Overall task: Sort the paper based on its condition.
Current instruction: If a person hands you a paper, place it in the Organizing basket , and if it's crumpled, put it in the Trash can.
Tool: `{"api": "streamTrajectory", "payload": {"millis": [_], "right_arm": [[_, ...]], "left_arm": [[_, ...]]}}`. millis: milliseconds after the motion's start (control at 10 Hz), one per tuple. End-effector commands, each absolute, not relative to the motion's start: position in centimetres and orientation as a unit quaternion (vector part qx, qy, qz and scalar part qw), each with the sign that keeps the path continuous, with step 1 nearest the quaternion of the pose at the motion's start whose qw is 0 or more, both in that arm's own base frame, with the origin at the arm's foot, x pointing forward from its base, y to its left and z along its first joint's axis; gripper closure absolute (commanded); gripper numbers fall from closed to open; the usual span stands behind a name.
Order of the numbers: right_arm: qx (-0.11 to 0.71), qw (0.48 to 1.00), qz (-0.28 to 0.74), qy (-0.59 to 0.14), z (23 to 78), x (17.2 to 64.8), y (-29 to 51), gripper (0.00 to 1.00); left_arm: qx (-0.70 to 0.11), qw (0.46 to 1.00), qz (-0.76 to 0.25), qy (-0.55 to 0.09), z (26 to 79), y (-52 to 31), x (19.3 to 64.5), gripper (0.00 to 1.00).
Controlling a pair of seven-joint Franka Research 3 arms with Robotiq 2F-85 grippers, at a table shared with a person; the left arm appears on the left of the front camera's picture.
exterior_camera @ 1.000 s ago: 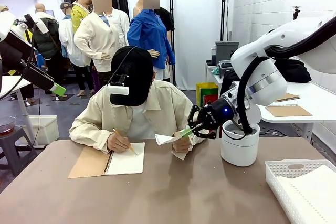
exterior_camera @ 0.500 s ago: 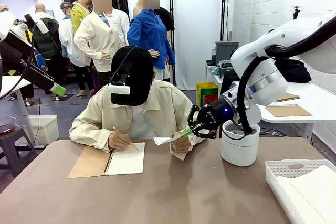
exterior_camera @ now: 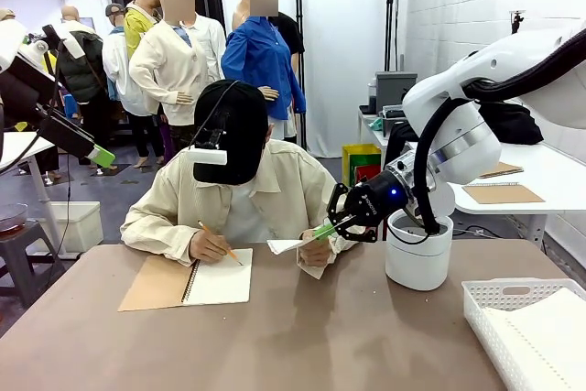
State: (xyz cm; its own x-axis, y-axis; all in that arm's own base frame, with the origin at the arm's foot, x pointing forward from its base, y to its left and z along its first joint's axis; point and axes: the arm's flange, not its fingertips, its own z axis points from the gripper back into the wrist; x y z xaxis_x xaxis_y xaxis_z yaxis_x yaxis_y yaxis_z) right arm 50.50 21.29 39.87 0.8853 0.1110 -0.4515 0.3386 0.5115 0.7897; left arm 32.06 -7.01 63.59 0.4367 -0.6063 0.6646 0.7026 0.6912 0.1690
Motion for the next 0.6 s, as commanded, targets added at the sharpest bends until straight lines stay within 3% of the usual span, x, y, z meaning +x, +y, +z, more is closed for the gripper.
{"api": "streamTrajectory", "payload": {"millis": [0, 500], "right_arm": [[0.477, 0.846, -0.033, 0.236, 42.2, 49.0, 21.2, 1.00], [0.416, 0.896, 0.050, 0.145, 50.9, 44.0, 18.0, 1.00]], "left_arm": [[-0.064, 0.844, -0.389, -0.363, 63.6, -6.9, 32.1, 0.00], [-0.064, 0.844, -0.389, -0.363, 63.6, -6.9, 32.1, 0.00]]}}
